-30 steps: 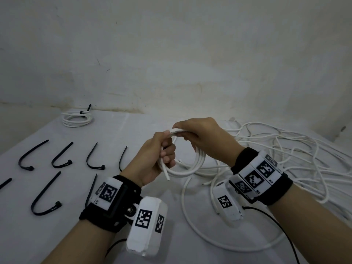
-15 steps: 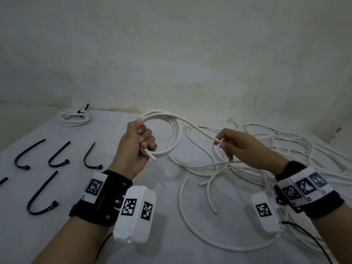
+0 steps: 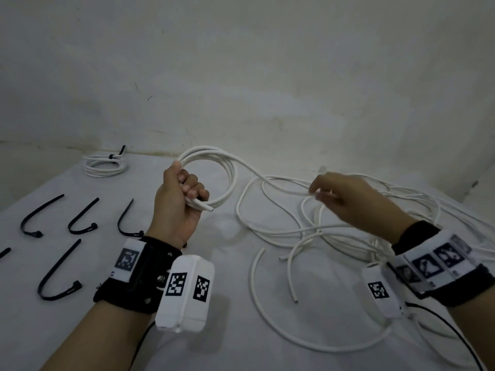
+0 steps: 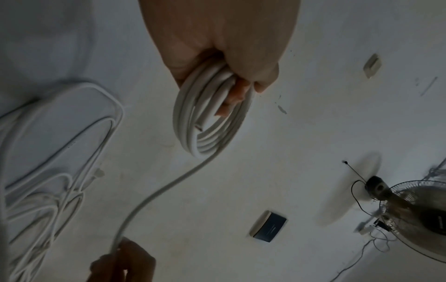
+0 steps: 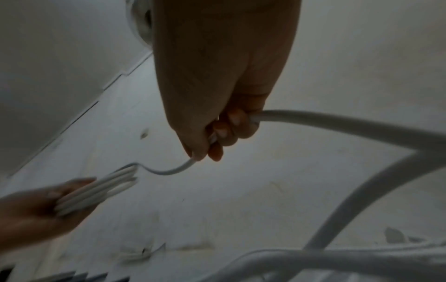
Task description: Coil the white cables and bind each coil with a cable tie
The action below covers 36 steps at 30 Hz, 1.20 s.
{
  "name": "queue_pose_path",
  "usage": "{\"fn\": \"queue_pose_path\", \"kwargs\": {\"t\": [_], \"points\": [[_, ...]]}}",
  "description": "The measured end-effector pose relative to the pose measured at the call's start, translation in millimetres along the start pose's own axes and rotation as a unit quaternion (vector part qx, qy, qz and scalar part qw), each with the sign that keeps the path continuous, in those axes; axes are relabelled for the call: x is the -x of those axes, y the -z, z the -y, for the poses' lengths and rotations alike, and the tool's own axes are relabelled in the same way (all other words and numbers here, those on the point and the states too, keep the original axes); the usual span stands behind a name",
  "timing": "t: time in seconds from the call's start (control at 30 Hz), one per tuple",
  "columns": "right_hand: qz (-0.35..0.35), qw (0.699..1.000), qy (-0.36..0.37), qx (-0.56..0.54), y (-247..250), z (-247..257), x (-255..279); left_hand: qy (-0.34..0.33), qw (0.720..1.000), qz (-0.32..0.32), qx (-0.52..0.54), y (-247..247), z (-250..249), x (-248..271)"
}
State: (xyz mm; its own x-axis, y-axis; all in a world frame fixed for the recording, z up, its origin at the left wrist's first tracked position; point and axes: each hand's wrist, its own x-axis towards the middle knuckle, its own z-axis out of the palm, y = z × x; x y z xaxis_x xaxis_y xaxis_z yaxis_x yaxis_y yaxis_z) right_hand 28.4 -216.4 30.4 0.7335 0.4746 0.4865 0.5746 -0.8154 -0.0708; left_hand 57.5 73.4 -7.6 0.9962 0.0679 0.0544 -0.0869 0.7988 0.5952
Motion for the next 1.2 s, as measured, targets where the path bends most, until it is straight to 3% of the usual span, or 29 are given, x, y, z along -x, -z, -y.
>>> {"fn": "queue_pose_path", "kwargs": {"t": [0.1,0.23,0.37,0.5,0.67,0.77,0.97,1.1,1.2], "points": [[0.072,0.989,0.065,0.108,-15.4,18.6,3.6,-0.028,0.999,-0.009,-0.024,1.5,0.6,-0.4],[0.093,0.961,0.160,0.203,-20.3,47.7,0.8,-0.062,0.996,-0.014,-0.062,-2.3,3.8,3.4],[0.079,0.942,0.260,0.198,-21.8,70.9,-3.6,-0.087,0.991,-0.005,-0.102,-6.7,8.8,7.9],[0.045,0.937,0.306,0.164,-22.3,89.2,-13.0,-0.097,0.978,0.022,-0.181,-9.7,19.5,14.9],[-0.027,0.949,0.298,0.101,-14.9,101.2,-31.9,-0.101,0.950,0.100,-0.277,-11.6,31.7,26.3],[-0.041,0.974,0.220,0.031,-12.3,96.5,-39.9,-0.088,0.936,0.125,-0.317,-11.6,34.0,30.0],[-0.057,0.994,0.082,-0.037,-15.5,81.0,-50.1,-0.006,0.953,0.167,-0.253,-14.0,34.6,31.4],[-0.073,0.994,0.071,-0.033,-23.9,83.8,-53.5,0.044,0.963,0.185,-0.189,-14.7,34.0,32.1],[-0.101,0.991,0.085,-0.015,-30.3,86.5,-52.8,0.023,0.963,0.182,-0.199,-14.5,32.4,33.4]]}}
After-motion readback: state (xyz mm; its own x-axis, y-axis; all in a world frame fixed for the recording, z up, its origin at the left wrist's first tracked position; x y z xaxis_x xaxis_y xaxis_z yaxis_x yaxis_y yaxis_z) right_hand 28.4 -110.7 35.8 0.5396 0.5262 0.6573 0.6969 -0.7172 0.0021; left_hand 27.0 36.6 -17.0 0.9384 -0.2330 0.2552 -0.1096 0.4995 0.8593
